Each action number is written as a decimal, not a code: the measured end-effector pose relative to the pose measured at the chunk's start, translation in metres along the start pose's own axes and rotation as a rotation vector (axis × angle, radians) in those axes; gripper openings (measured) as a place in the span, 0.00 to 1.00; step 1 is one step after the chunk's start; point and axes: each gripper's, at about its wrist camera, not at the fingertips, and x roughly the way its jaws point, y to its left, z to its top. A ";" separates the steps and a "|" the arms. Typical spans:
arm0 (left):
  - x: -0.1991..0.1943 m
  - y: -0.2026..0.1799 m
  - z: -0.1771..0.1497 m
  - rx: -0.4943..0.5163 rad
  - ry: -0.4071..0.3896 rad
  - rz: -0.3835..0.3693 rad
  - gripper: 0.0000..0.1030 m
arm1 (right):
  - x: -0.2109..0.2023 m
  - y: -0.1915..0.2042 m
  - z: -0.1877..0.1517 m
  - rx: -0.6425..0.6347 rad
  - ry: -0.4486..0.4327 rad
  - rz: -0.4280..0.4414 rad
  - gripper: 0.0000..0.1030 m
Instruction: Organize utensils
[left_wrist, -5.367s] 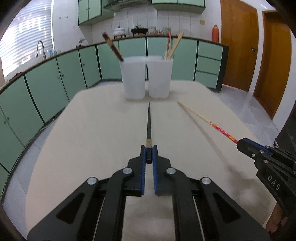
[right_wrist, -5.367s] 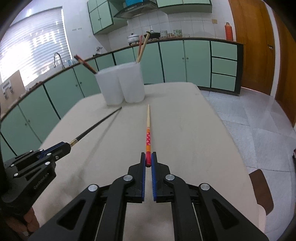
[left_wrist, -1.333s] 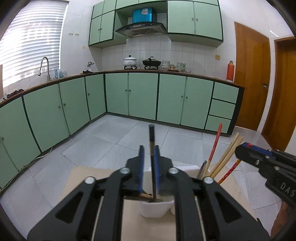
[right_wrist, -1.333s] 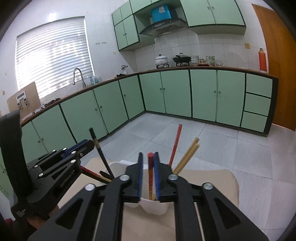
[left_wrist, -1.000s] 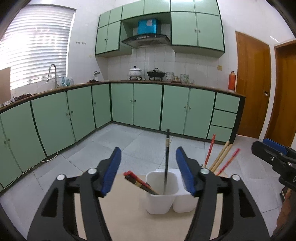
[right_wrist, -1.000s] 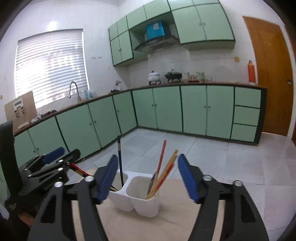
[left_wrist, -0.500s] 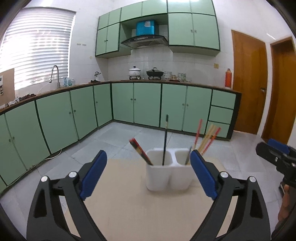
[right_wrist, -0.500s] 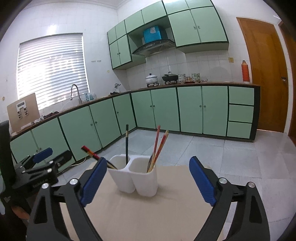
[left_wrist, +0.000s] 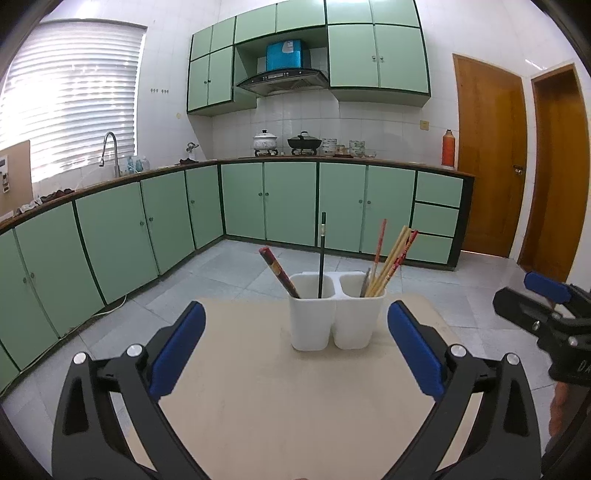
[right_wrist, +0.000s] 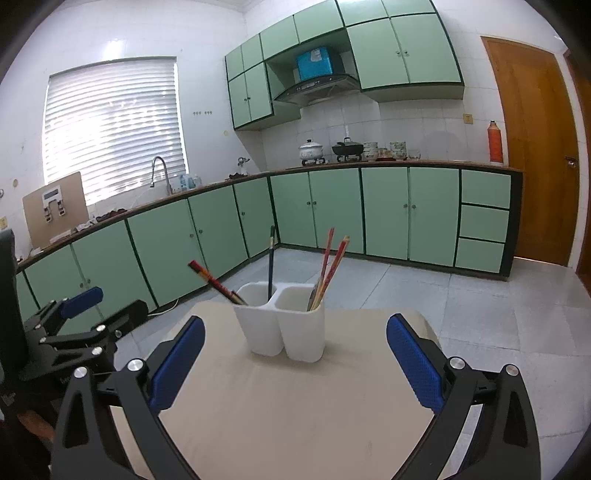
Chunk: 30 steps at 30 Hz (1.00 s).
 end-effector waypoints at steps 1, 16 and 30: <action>-0.002 0.000 -0.001 -0.005 -0.001 0.000 0.93 | -0.002 0.001 -0.002 -0.001 0.001 0.001 0.94; -0.039 0.000 -0.010 -0.006 -0.035 -0.019 0.93 | -0.028 0.015 -0.002 -0.024 -0.018 0.036 0.94; -0.055 -0.003 -0.010 -0.001 -0.053 -0.027 0.93 | -0.035 0.022 -0.001 -0.055 -0.025 0.040 0.94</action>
